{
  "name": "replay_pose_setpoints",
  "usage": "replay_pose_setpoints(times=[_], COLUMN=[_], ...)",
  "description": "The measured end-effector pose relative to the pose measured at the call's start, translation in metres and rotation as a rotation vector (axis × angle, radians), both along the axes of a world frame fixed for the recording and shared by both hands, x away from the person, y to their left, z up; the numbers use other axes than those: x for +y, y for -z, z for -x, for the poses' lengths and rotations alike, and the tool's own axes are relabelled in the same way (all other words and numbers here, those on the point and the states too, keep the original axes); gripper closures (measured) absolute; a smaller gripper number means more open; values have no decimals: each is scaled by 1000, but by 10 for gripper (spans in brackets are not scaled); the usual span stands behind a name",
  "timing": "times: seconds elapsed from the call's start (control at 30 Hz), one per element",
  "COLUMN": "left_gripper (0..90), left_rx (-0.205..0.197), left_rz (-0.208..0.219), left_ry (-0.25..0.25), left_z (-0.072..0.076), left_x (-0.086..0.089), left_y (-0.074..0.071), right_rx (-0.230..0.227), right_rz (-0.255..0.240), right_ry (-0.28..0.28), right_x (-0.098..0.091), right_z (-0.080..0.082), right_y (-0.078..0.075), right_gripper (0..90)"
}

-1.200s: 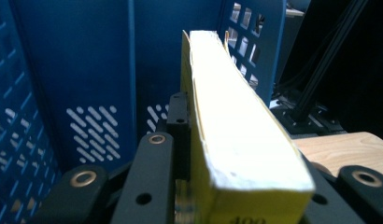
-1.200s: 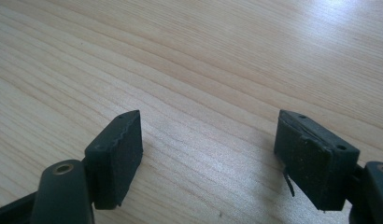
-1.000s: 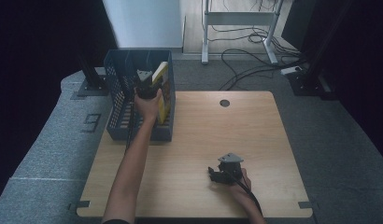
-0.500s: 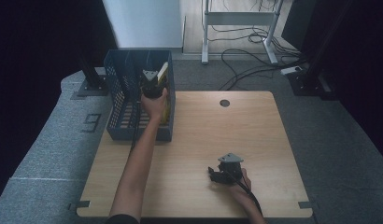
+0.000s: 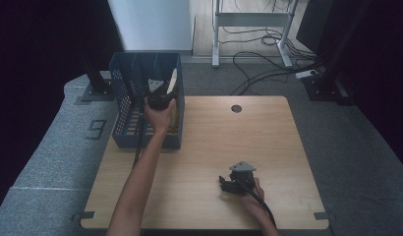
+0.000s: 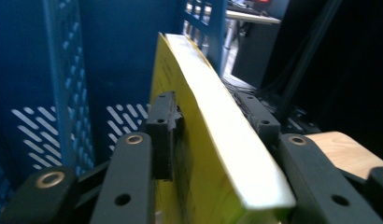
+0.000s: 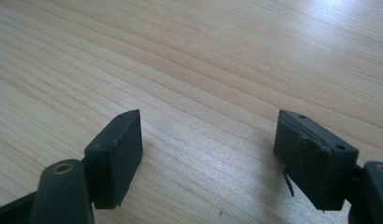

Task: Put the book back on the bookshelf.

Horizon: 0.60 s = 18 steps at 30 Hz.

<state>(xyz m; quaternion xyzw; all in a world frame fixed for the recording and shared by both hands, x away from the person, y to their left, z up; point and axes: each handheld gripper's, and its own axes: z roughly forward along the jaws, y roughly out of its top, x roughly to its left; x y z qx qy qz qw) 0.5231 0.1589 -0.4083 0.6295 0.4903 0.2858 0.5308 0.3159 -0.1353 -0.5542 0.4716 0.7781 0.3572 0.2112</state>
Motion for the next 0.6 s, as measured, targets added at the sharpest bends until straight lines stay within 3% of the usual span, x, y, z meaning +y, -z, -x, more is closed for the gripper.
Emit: replay_pose_setpoints(times=[0.33, 0.43, 0.57, 0.6], left_gripper=[590, 616, 723, 740], left_rx=[27, 41, 3, 3], left_rz=[-41, -72, -151, -129], left_ry=[17, 1, -74, -84], left_z=[15, 13, 11, 8], left_x=[3, 2, -4, -3], left_y=[20, 27, 23, 22], right_rx=[2, 2, 2, 2], right_rz=[-2, 0, -1, -1], right_ry=[1, 1, 2, 2], right_x=[0, 0, 0, 0], right_z=[0, 0, 0, 0], right_y=[0, 0, 0, 0], right_gripper=[233, 233, 233, 233])
